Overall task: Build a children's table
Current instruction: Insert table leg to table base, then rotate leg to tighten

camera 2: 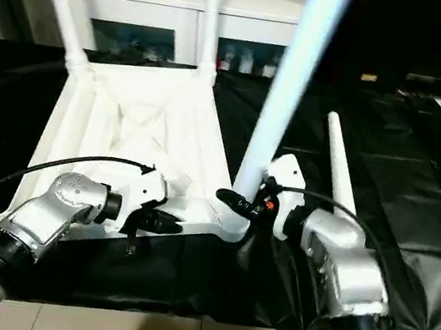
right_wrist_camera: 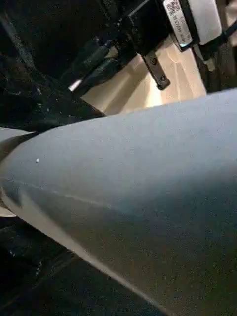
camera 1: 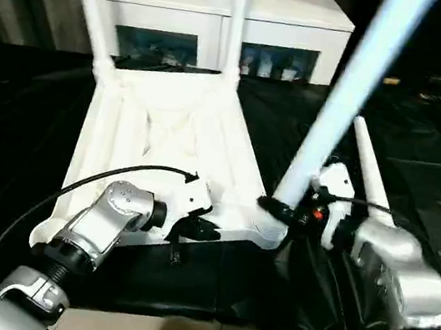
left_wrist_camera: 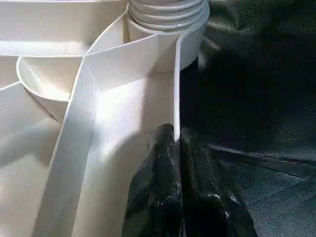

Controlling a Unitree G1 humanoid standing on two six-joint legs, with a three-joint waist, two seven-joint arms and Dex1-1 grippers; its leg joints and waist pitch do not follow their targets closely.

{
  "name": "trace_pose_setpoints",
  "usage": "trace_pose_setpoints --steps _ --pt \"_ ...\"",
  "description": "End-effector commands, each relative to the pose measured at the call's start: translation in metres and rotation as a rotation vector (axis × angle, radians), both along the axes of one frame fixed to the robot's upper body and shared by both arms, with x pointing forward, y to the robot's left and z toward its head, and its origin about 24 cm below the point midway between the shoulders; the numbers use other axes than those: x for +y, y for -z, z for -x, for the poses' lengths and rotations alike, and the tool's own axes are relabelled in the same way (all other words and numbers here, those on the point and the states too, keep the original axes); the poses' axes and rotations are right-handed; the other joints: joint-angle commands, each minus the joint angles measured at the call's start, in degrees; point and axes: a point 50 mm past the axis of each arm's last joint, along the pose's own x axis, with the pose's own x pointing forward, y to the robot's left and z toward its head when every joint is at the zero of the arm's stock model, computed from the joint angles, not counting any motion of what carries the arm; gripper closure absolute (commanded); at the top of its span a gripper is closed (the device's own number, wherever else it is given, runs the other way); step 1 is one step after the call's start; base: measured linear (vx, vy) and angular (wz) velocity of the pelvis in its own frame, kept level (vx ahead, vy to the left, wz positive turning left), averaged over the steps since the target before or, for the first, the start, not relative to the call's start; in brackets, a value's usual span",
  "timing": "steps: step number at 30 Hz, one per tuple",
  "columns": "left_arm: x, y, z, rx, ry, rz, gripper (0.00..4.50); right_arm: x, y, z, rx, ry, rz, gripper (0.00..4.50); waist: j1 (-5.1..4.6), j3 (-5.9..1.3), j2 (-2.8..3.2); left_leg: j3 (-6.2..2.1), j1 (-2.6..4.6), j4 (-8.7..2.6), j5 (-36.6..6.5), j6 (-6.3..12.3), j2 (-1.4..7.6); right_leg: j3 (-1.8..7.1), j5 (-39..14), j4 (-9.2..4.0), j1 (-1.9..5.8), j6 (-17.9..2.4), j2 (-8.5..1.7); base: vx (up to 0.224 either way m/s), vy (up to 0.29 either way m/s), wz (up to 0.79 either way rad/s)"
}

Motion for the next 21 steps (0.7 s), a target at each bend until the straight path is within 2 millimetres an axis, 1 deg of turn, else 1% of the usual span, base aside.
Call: trace_pose_setpoints --steps 1,2,3,4,5,6,8,9,10,11,12,13,14,15,17,18,19,20,21 --pt "0.015 -0.012 -0.013 -0.065 -0.089 -0.013 4.50 -0.002 0.036 0.017 0.223 -0.051 0.055 2.66 -0.55 -2.53 -1.16 -1.99 1.65 -4.94 -24.3 -0.65 3.20 1.92 -30.9 -5.44 -0.11 -5.6 -3.28 0.000 0.000 0.00" --pt "0.015 -0.012 -0.013 -0.066 -0.086 -0.015 4.50 -0.002 0.038 0.017 0.242 -0.066 0.066 2.66 -0.40 -2.55 -1.38 -1.86 1.59 -4.88 -23.6 -0.49 3.19 2.00 -30.0 -5.35 -0.05 -6.1 -3.36 0.000 0.000 0.00" --pt "0.015 -0.012 -0.013 -0.066 -0.086 -0.015 4.50 -0.002 0.038 0.017 0.242 -0.066 0.066 2.66 -0.36 -2.57 -1.41 -1.85 1.50 -4.84 -23.1 -0.38 3.17 1.98 -29.7 -5.24 0.07 -6.5 -3.43 0.000 0.000 0.00" --pt "0.015 -0.013 -0.014 -0.070 -0.085 -0.019 4.50 -0.002 0.040 0.016 0.248 -0.060 0.080 2.66 -0.23 -2.58 -1.27 -1.79 1.52 -4.81 -22.6 -0.35 3.20 2.03 -29.7 -5.27 0.09 -6.6 -3.51 0.000 0.000 0.00" --pt "0.015 -0.013 -0.014 -0.073 -0.085 -0.020 4.50 -0.002 0.042 0.016 0.251 -0.056 0.088 2.66 -0.23 -2.55 -1.28 -1.75 1.55 -4.79 -22.6 -0.37 3.18 2.04 -29.8 -5.34 0.02 -6.6 -3.51 0.000 0.000 0.00" --pt "0.015 -0.013 -0.015 -0.074 -0.085 -0.021 4.50 -0.002 0.043 0.017 0.253 -0.053 0.091 2.66 -0.30 -2.47 -1.35 -1.82 1.39 -4.86 -22.6 -0.41 3.14 1.97 -30.5 -5.37 0.17 -6.4 -3.51 0.000 0.000 0.00" --pt "0.015 -0.014 -0.016 -0.080 -0.087 -0.023 4.50 -0.001 0.046 0.018 0.260 -0.050 0.088 2.66 -0.31 -2.47 -1.35 -1.89 1.47 -4.90 -23.1 -0.60 3.14 1.91 -31.9 -5.52 0.15 -5.8 -3.53 0.000 0.000 0.00" --pt "0.015 -0.014 -0.016 -0.081 -0.089 -0.022 4.50 0.000 0.047 0.019 0.263 -0.051 0.088 2.66 -0.32 -2.43 -1.12 -1.98 1.55 -4.92 -23.6 -0.80 3.15 1.89 -32.6 -5.56 0.07 -5.6 -3.54 0.000 0.000 0.00" --pt "0.016 -0.014 -0.016 -0.082 -0.093 -0.023 4.50 0.000 0.049 0.020 0.264 -0.048 0.087 2.66 -0.38 -2.41 -1.05 -2.05 1.58 -4.96 -24.3 -1.06 3.15 1.84 -33.2 -5.64 0.03 -5.3 -3.53 0.000 0.000 0.00" --pt "0.017 -0.014 -0.017 -0.082 -0.096 -0.025 4.50 0.001 0.050 0.021 0.264 -0.044 0.087 2.66 -0.40 -2.43 -1.10 -2.05 1.59 -4.99 -24.5 -1.16 3.15 1.83 -33.2 -5.70 0.01 -5.2 -3.50 0.000 0.000 0.00" --pt "0.018 -0.014 -0.017 -0.083 -0.099 -0.028 4.50 0.001 0.051 0.021 0.257 -0.029 0.083 2.66 -0.49 -2.37 -1.00 -2.17 1.60 -5.09 -25.2 -1.39 3.15 1.78 -33.4 -5.71 -0.01 -5.1 -3.46 0.000 0.000 0.00" --pt "0.018 -0.014 -0.017 -0.083 -0.102 -0.028 4.50 0.002 0.052 0.021 0.253 -0.019 0.082 2.66 -0.64 -2.28 -1.05 -2.17 1.64 -5.10 -26.2 -1.60 3.07 1.72 -34.2 -5.87 -0.13 -4.8 -3.38 0.000 0.000 0.00" --pt "0.019 -0.014 -0.018 -0.083 -0.107 -0.029 4.50 0.002 0.052 0.020 0.248 -0.005 0.080 2.66 -0.64 -2.28 -1.05 -2.17 1.64 -5.10 -26.2 -1.60 3.07 1.72 -34.2 -5.87 -0.13 -4.8 -3.38 0.000 0.000 0.00" --pt "0.020 -0.014 -0.018 -0.082 -0.111 -0.029 4.50 0.002 0.053 0.019 0.245 0.007 0.078 2.66 -0.84 -2.14 -0.98 -2.33 1.74 -5.11 -27.8 -1.90 2.95 1.58 -36.4 -6.13 -0.26 -4.1 -3.46 0.000 0.000 0.00" --pt "0.023 -0.013 -0.020 -0.082 -0.152 -0.028 4.50 0.003 0.056 0.011 0.232 0.103 0.076 2.66 -1.10 -1.95 -0.83 -2.43 2.22 -4.88 -29.8 -2.31 2.72 1.33 -39.6 -6.73 -0.75 -3.1 -3.44 0.000 0.000 0.00" --pt "0.025 -0.013 -0.022 -0.086 -0.178 -0.031 4.50 0.003 0.057 0.008 0.229 0.147 0.076 2.66 -1.37 -1.83 -0.85 -2.51 2.25 -4.86 -30.7 -2.50 2.56 1.06 -40.8 -6.85 -0.85 -2.8 -3.36 0.000 0.000 0.00" --pt "0.028 -0.012 -0.025 -0.091 -0.223 -0.039 4.50 0.004 0.060 0.003 0.225 0.210 0.081 2.66 -2.44 -1.60 -0.43 -3.16 2.81 -4.76 -34.9 -3.49 2.30 -0.30 -43.8 -7.54 -0.93 -1.3 -3.09 0.000 0.000 0.00" --pt "0.029 -0.012 -0.027 -0.094 -0.246 -0.045 4.50 0.004 0.061 0.001 0.224 0.241 0.084 2.66 -2.83 -1.59 -0.21 -3.47 3.01 -4.92 -36.9 -3.80 2.49 -0.69 -43.0 -7.60 -0.80 -1.2 -2.95 0.000 0.000 0.00" --pt "0.031 -0.011 -0.029 -0.097 -0.280 -0.057 4.50 0.005 0.063 -0.003 0.221 0.291 0.094 2.66 -3.49 -1.64 0.60 -4.34 2.65 -5.80 -40.8 -4.54 2.94 -1.56 -38.9 -7.09 0.37 -1.8 -2.78 0.000 0.000 0.00"
